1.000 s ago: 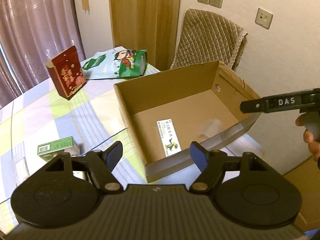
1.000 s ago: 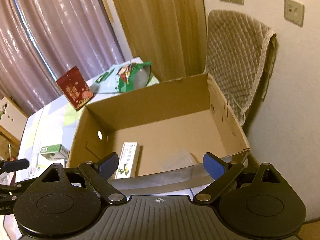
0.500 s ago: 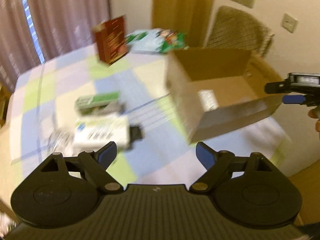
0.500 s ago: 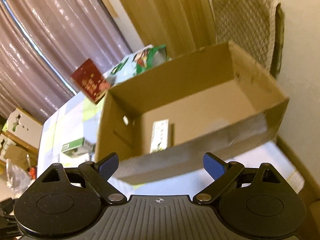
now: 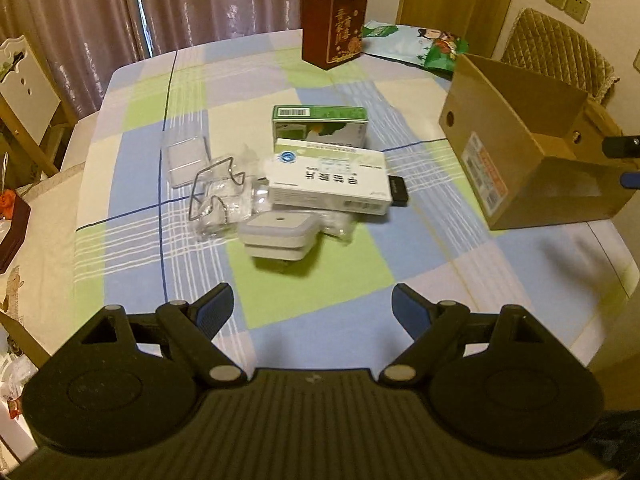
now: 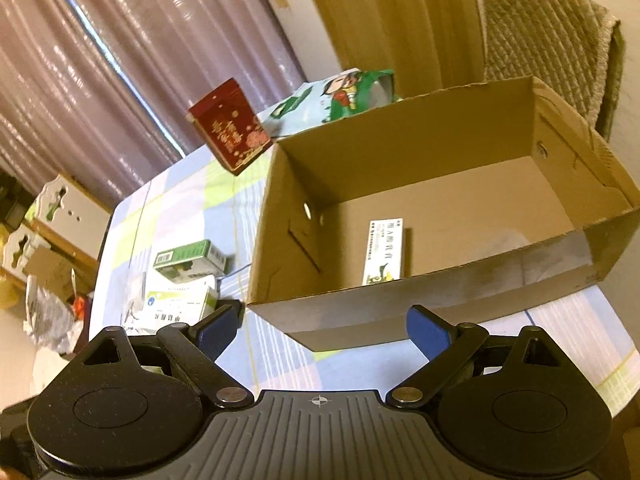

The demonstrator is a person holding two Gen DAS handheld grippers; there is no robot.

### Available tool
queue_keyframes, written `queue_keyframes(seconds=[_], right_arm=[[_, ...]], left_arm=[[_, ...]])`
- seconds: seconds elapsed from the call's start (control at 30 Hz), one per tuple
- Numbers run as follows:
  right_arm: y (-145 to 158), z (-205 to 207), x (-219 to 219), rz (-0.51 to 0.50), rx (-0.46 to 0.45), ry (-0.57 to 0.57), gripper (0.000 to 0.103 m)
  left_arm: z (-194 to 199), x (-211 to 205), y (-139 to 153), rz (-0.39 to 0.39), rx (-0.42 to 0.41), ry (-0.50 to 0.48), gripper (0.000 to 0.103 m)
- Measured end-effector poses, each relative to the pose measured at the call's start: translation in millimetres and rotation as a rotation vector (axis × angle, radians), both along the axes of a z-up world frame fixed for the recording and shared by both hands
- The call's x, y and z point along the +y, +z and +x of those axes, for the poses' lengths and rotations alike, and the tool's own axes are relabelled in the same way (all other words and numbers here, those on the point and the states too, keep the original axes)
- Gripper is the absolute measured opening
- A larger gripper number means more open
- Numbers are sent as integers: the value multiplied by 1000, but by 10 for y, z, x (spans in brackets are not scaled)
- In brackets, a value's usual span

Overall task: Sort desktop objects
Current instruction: 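Withdraw both grippers from the cardboard box back toward the table, then grasp the white night-light with the left gripper while the right grasps the white medicine box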

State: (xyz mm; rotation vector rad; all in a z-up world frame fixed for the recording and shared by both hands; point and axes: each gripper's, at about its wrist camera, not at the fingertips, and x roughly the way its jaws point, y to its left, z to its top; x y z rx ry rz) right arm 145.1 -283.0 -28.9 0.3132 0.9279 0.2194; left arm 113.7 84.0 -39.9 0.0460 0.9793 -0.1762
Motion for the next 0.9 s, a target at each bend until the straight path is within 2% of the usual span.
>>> queue_keyframes(seconds=[0.23,0.4,0.6,0.73,0.9], right_arm=[[-26,94,71,-23,9,14,94],[-36,219,113,-45,17,22,94],[2,395,215,-75,0,64,94],[69,547,421,-99,-42,168,94],[146,739,961,-155,-120,439,94]], left_arm=[[246,126,-194,-26,-29,-18,84],[520,157,-364,-21,-53,-61,84],[772,193,-551,-27,-36,-140,83],[896,179,-670,-19,-11,-172,80],[989,189,-784,-33,12,-184,69]])
